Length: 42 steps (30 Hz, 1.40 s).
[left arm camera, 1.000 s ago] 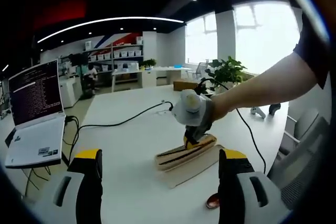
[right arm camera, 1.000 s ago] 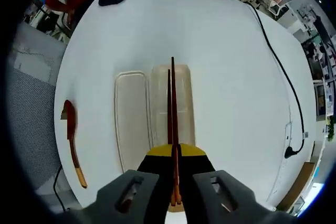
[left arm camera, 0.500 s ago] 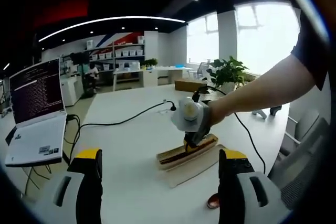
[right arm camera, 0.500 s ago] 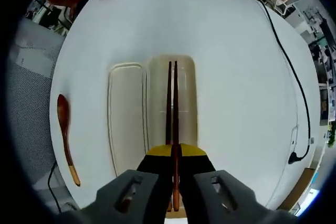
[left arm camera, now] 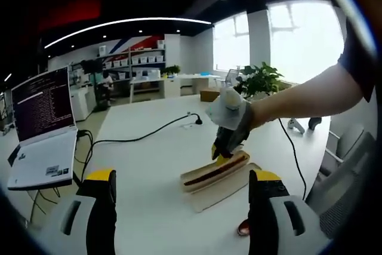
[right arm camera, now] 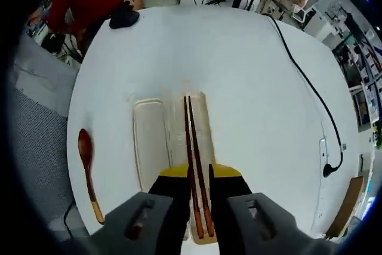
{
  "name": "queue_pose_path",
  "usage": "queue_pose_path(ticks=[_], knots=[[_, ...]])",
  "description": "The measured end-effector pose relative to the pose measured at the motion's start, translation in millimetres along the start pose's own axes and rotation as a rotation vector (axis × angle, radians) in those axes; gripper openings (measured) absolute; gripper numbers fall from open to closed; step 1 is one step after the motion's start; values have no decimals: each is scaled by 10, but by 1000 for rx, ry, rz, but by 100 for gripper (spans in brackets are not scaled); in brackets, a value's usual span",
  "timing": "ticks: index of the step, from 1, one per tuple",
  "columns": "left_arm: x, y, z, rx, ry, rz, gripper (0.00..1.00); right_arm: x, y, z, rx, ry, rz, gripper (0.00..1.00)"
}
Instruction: Arrange the utensils inside the cutlery case until each visible utensil rests in its matching compartment.
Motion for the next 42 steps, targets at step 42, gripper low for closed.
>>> queue_pose_path(ticks=[42], knots=[[52, 42, 153, -7, -101, 7, 94, -701, 720, -1635, 48, -199, 51, 17]])
Point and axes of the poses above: the point that each gripper's makers call its tool centre point, and the gripper's own axes: y roughly backward along the fingers, z roughly to its right, x roughly out of its top, the point moved 1 cm from there along y, roughly backward along the fingers, and after that the axes turned 10 degrees about -x, right-handed, at the moved point
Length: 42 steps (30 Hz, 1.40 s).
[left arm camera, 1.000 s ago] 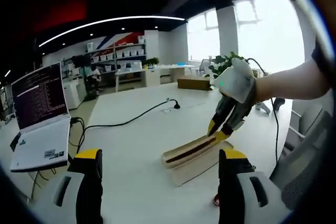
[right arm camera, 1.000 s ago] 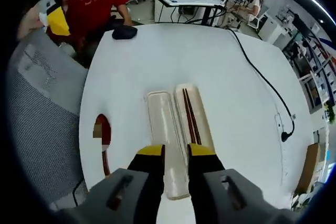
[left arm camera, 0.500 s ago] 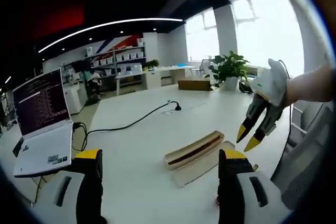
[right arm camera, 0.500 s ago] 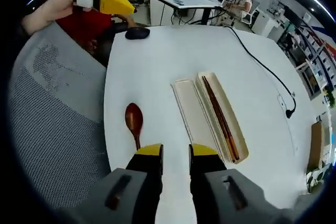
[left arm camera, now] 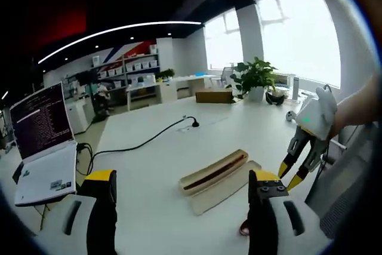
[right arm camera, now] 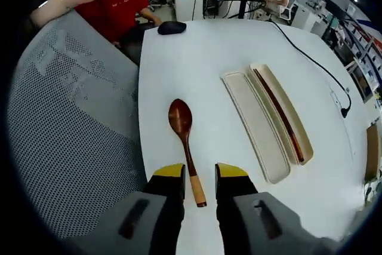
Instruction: Arrange the utensils inside the cutlery case until each visible utensil rests in its matching compartment.
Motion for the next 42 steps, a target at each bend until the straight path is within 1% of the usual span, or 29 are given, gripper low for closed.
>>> queue_pose_path(ticks=[2, 6, 9, 11, 12, 14, 17, 18, 19, 20, 21, 23, 25, 27, 30, 31, 32, 33, 35, 37, 40, 41, 42], knots=[[5, -5, -13, 2, -2, 0, 94, 2, -10, -2, 3, -6, 6, 17], [15, -6, -18, 2, -1, 5, 94, -50, -80, -28, 1, 3, -13, 17], [30, -11, -10, -2, -5, 9, 94, -75, -146, -87, 23, 1, -26, 18], [34, -15, -13, 0, -4, 10, 94, -97, -207, -142, 34, 29, -43, 18], [30, -18, -17, 0, -2, 10, 94, -105, -238, -170, 39, 57, -52, 18], [32, -14, -12, -1, 1, 12, 94, -99, -297, -223, 45, 102, -53, 18], [39, -13, 8, -7, -4, 14, 94, -87, -380, -250, 52, 123, -49, 18], [36, -13, 6, -7, -4, 13, 94, -105, -405, -263, 62, 129, -62, 18], [32, -13, 0, -6, -3, 12, 94, -139, -416, -273, 75, 157, -83, 18], [33, -12, -4, -5, -2, 12, 94, -153, -436, -259, 74, 179, -87, 18], [36, -9, -15, -2, 2, 15, 94, -164, -468, -238, 69, 171, -96, 18], [41, -4, -28, 0, 5, 20, 94, -147, -498, -229, 88, 153, -88, 18], [40, -2, -33, 0, 6, 21, 94, -119, -530, -244, 100, 160, -75, 17], [46, -7, -34, -1, 6, 23, 94, -113, -574, -258, 103, 171, -77, 17], [42, -10, -27, -2, 4, 18, 94, -157, -627, -279, 106, 191, -96, 17], [44, -9, -26, -2, 5, 20, 94, -102, -623, -253, 94, 214, -64, 15], [49, -8, -24, -3, 7, 23, 94, -126, -613, -261, 97, 197, -81, 15], [49, -9, -24, -2, 9, 23, 94, -124, -617, -258, 95, 194, -81, 15], [46, -14, -23, -3, 11, 21, 94, -124, -625, -239, 77, 222, -77, 12], [46, -20, -17, -5, 11, 19, 94, -119, -624, -244, 73, 216, -76, 12], [49, -22, -6, -8, 13, 21, 94, -109, -627, -251, 67, 215, -57, 8], [48, -23, -5, -8, 13, 20, 94, -103, -634, -261, 72, 215, -50, 2], [45, -23, -5, -8, 13, 18, 94, -57, -650, -279, 77, 210, -26, 2]])
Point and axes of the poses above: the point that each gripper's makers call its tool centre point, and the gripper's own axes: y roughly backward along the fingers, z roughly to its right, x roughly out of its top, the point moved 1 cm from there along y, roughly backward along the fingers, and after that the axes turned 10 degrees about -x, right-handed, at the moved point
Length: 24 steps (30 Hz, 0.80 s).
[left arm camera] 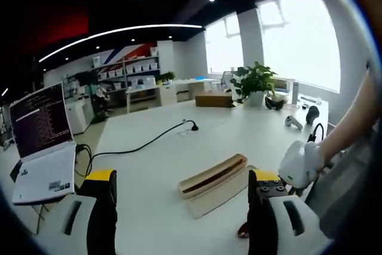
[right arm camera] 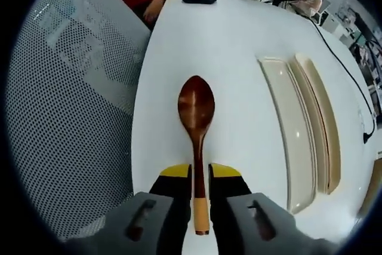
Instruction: Arrange the utensils inside the cutlery case until each visible utensil rests in its matching compartment.
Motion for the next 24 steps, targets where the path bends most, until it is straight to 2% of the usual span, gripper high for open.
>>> queue_pose_path(ticks=[1, 5, 16, 24], knots=[[-4, 0, -1, 1, 1, -2, 94, -30, 16, 3, -2, -6, -22, 2], [-3, 7, -5, 4, 3, 0, 94, -33, 17, 4, -6, -12, -37, 1], [-17, 9, 2, 5, 3, -8, 94, -21, 70, 35, 14, -68, -19, 0], [-7, 15, 0, 4, 4, -4, 94, 53, 178, 162, -13, -56, -5, 0]])
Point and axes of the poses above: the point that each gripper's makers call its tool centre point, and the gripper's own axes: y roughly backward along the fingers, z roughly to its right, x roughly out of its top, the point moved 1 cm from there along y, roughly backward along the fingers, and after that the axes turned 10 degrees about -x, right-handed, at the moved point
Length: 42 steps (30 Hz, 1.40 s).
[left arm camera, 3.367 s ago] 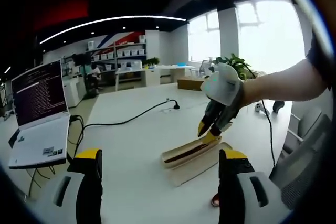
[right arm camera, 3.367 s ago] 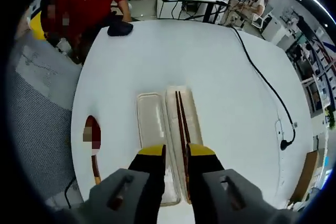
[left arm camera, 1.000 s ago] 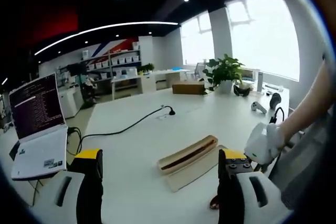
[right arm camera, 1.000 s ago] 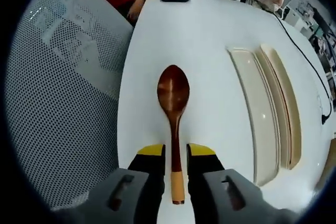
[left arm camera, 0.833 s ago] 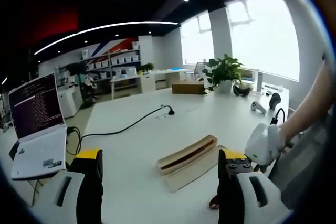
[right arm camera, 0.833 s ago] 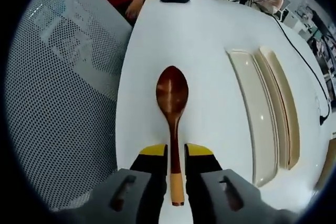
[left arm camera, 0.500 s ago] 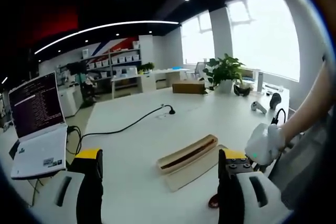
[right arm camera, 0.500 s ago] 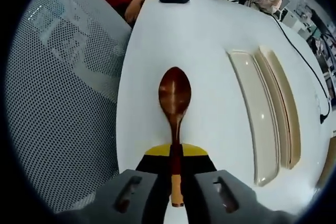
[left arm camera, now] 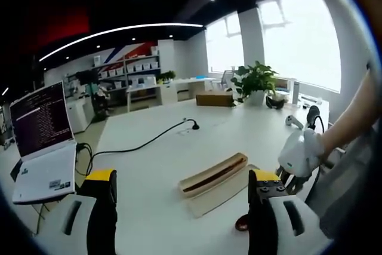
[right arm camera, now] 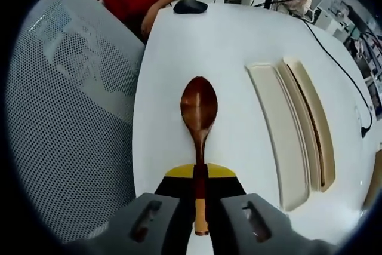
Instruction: Arrange the utensils inside the cutlery case until each visible utensil rests in its matching compartment.
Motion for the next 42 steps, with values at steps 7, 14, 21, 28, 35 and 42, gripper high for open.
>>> queue_pose_path(ticks=[7, 14, 21, 28, 35, 42], knots=[[6, 2, -3, 0, 0, 3, 94, 23, 65, 146, -21, -2, 2, 0], [7, -12, 9, -4, -23, -7, 94, 51, 120, 251, -30, 17, 3, 0], [10, -24, 11, -9, -27, -7, 94, 61, 167, 366, -38, 31, -2, 0], [-1, -23, -3, -8, -17, -7, 94, 73, 177, 501, -47, 52, -13, 0], [4, -42, 17, -23, -14, -3, 95, 130, 207, 622, -56, 68, -12, 1], [-7, -49, 30, -29, -16, -6, 95, 154, 238, 783, -74, 86, -20, 1]])
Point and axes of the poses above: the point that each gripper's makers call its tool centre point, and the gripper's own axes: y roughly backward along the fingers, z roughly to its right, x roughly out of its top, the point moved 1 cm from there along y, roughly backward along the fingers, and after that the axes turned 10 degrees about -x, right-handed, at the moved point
